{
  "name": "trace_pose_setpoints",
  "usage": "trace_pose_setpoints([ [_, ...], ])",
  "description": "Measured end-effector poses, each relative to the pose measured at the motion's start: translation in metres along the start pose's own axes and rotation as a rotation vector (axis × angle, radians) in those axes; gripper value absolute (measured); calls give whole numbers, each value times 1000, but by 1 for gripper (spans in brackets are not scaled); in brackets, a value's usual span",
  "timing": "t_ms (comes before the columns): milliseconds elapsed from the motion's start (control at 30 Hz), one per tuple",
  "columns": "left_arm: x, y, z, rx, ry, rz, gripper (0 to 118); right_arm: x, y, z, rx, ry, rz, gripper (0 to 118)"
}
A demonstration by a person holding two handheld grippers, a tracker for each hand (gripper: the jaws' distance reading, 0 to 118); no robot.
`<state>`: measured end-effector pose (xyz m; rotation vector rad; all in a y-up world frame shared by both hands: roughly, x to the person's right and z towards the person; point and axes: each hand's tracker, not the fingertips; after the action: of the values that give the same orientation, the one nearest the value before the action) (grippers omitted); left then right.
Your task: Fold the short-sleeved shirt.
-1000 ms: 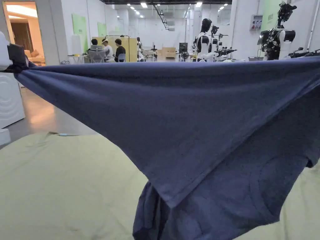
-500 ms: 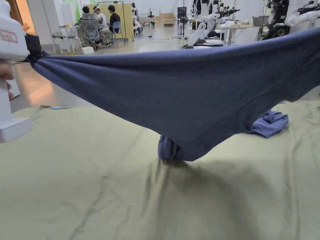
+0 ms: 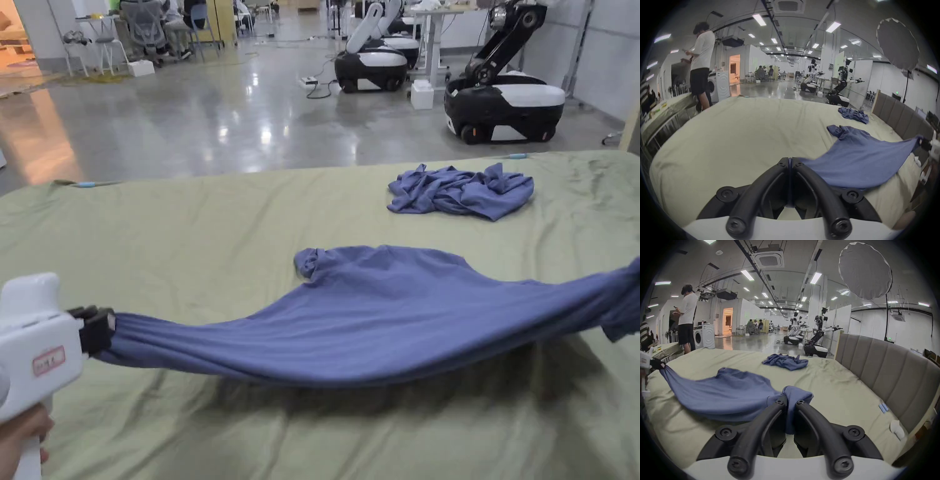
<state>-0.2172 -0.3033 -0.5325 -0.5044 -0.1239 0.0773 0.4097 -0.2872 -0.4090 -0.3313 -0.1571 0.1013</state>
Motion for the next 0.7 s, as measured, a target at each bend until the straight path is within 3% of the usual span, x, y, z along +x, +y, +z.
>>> trace_pose_setpoints([
  [133, -9, -27, 60, 1, -14, 37, 1, -8, -25, 73, 6, 24, -17, 6],
  [300, -21, -64, 122, -16, -10, -16, 1, -7, -56, 142, -23, 70, -47, 6],
  [400, -31, -88, 132, -78, -19, 17, 1, -15, -87, 155, -111, 65, 68, 6],
  [500, -34, -112, 135, -134, -18, 27, 2, -24, -106, 164, -142, 57, 46, 6],
  [533, -34, -117, 133, -145, -11, 18, 10, -24, -111, 164, -154, 50, 39, 13],
  [567, -32, -123, 135, -162, -5, 8, 34, -19, -121, 157, -184, 29, 42, 28],
  [600, -30, -128, 138, -171, 13, -1, 78, -20, -124, 158, -211, -17, 59, 62],
  [633, -28, -131, 144, -172, 44, -13, 118, -19, -125, 160, -226, -47, 49, 109],
  [667, -27, -133, 149, -168, 51, -16, 118, -16, -126, 163, -242, -44, 16, 118],
  [700, -27, -134, 160, -162, 49, -16, 118, -12, -126, 170, -230, -18, -24, 118],
])
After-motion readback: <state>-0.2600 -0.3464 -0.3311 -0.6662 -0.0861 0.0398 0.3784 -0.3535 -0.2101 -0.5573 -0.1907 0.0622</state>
